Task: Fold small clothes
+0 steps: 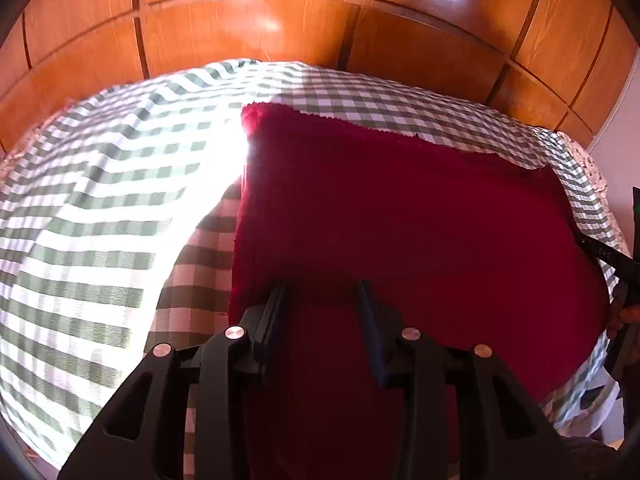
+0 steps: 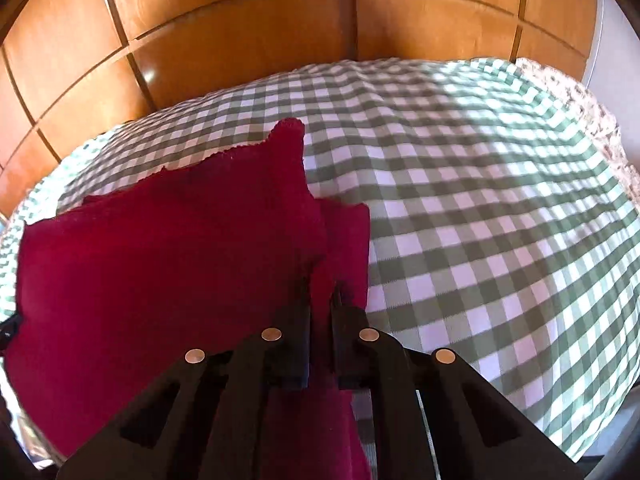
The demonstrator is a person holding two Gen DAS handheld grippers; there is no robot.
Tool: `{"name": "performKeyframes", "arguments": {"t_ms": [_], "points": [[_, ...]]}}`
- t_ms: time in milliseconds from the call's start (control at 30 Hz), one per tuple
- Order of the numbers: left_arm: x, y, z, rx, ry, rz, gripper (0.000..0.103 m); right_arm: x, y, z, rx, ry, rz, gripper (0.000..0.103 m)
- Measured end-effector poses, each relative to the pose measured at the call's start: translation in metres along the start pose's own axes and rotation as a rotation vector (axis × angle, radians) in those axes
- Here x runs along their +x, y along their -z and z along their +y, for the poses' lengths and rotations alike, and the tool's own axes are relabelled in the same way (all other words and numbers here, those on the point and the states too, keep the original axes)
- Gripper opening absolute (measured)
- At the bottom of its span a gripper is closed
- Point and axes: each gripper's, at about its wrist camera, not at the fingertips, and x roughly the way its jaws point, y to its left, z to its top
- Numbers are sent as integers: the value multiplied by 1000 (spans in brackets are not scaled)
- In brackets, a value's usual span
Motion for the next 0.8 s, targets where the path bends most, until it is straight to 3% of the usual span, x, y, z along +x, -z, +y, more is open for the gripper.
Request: {"name": "performKeyframes", "arguments": {"t_ms": [167,300,333,367,433,500,700,800], "points": [[-11,-1,-7,1,-16,-37,52,-1,3,2,-10,8,-30,9],[-22,-1,-9,4,-32,-74,52,-6,5,-1,24,-5,-39,16],[-24,-2,-10,7,-35,-81,52,-7,4,-2,32,2,-40,24],[-27,-1,-11,10,-36,-87,52,-9,4,-3,41,16,-43,40],[-33,-1,-14,21,-50,-107,52,-15,3,-11,89,25,-54,63],[-36,-2,-15,28,-54,-116,53,-22,5,-17,133,-31,-56,66],[-40,-2,-23,52,-59,-132,53,-40,21,-24,154,-70,-54,66],[-35,0,-27,58,-61,-122,53,-45,31,-27,173,-113,-38,75]]}}
